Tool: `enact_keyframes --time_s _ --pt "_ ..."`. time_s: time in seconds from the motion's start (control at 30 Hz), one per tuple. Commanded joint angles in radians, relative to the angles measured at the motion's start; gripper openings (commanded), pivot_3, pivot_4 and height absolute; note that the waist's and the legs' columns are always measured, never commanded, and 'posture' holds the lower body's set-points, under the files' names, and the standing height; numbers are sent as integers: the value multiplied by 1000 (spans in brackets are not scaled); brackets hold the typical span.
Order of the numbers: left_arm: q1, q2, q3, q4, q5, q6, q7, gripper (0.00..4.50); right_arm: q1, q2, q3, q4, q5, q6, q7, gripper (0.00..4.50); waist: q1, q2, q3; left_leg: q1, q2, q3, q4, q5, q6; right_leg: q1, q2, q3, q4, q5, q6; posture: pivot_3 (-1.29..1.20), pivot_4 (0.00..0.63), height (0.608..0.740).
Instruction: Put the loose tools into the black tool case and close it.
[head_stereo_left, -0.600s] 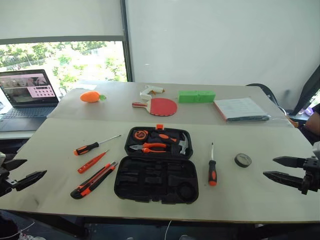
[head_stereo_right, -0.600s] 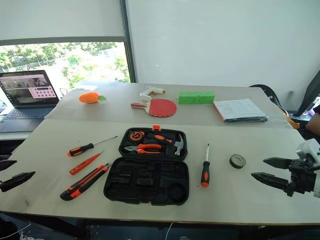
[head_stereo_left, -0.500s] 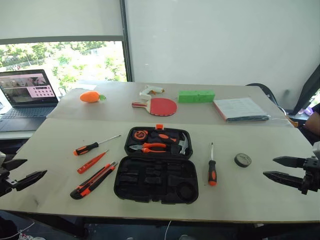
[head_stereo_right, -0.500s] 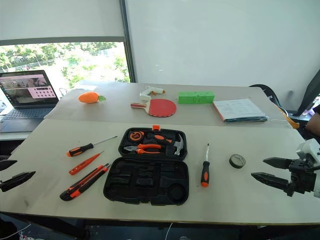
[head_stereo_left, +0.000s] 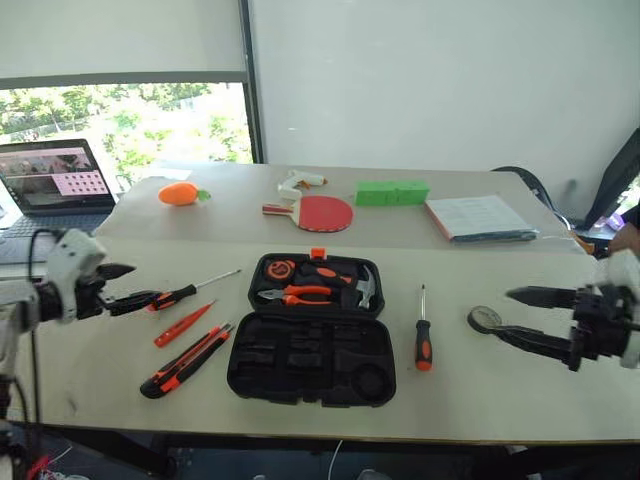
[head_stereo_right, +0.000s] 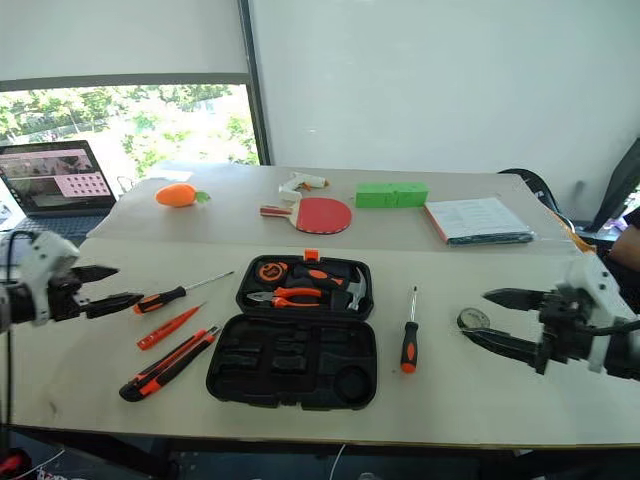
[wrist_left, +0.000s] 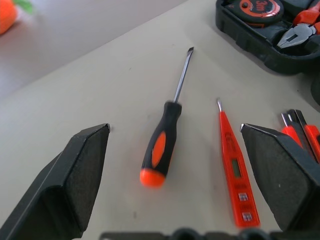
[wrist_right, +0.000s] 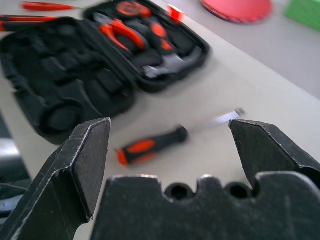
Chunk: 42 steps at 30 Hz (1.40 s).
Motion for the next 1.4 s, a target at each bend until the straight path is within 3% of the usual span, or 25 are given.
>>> enact_keyframes --time_s 0.03,0.2,0.4,0.43,0.5,0.53,0.73,0.9,1.13,1.23,1.4 --pt "-151 -12 -135 216 155 -184 -44 4500 -32 -4 26 -123 55 26 -24 4426 0 0 0 -1 0 1 -1 0 0 -2 0 1 -1 0 0 0 150 738" --pt "-378 -92 -243 519 283 -329 -24 4500 -88 11 80 -274 133 71 -103 4426 10 -1 0 -8 -1 -4 1 0 0 -4 0 -2 -1 0 1 0 150 738" --pt "-469 -139 -297 686 370 -397 -8 4500 -89 7 68 -385 224 124 -183 4426 10 -2 1 -13 -2 -5 4 0 1 -4 -2 -3 -4 2 4 0 150 738" --pt "-471 -145 -308 701 387 -403 -3 3986 -87 7 65 -395 232 127 -193 4500 10 -2 1 -13 -2 -5 4 0 1 -4 -2 -3 -4 2 4 0 150 738" --pt "-465 -155 -353 731 451 -438 57 3558 -86 9 53 -406 256 135 -212 4500 10 -2 1 -13 -2 -6 4 0 1 -4 -2 -3 -4 2 4 0 150 738" --pt "-464 -160 -363 742 470 -450 79 3057 -84 9 47 -406 266 137 -219 4500 10 -2 0 -13 -2 -6 4 0 1 -4 -2 -3 -4 2 4 0 150 738" --pt "-492 -194 -350 776 477 -454 92 998 -60 -10 24 -391 269 139 -227 4500 9 -2 0 -7 -2 -6 5 1 1 0 -2 -3 0 2 3 0 150 738" --pt "-553 -174 -297 766 431 -472 41 860 6 -22 -13 -403 244 133 -210 4500 10 -3 0 -7 -2 -6 6 2 1 0 -1 -3 1 3 3 0 150 738" --pt "-705 -240 -196 618 274 -338 -217 860 79 -12 -71 -404 255 134 -208 4500 25 -8 2 -20 -2 -12 16 1 2 -5 -2 -8 -1 4 6 0 150 738" --pt "-580 -255 -303 257 154 -192 -419 860 110 13 -25 -390 201 101 -209 4500 23 -8 2 -18 -3 -11 16 0 2 -2 -3 -6 -3 5 8 0 150 738" --pt "-438 -311 -378 -86 176 -46 -396 860 120 27 6 -356 159 83 -201 4500 18 -7 2 -17 -3 -11 17 0 2 -2 -2 -5 0 5 7 0 150 738"
